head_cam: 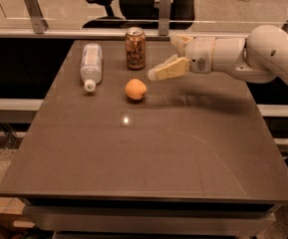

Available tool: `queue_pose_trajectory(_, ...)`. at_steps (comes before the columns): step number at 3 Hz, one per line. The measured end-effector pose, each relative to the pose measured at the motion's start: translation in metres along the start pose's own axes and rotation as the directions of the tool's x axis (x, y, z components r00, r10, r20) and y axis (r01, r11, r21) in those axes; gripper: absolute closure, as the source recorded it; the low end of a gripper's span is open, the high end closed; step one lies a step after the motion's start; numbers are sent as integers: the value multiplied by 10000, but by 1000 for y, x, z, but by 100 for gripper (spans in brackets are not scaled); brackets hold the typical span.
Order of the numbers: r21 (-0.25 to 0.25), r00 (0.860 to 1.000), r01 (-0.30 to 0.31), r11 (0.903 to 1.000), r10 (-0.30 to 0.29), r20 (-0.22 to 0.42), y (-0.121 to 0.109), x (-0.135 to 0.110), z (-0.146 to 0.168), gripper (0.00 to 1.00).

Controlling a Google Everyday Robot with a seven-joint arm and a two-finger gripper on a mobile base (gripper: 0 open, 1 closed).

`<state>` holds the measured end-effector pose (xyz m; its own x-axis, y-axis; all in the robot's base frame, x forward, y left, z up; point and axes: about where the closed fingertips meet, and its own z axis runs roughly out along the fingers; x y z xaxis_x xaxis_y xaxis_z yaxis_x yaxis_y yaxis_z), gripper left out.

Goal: Pick orange can

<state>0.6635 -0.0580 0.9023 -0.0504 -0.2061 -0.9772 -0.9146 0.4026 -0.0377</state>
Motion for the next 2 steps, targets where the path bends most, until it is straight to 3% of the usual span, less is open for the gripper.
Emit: queue_pose_trajectory(2,-350,9999,114,9993,-111,86,-12,-10,40,0)
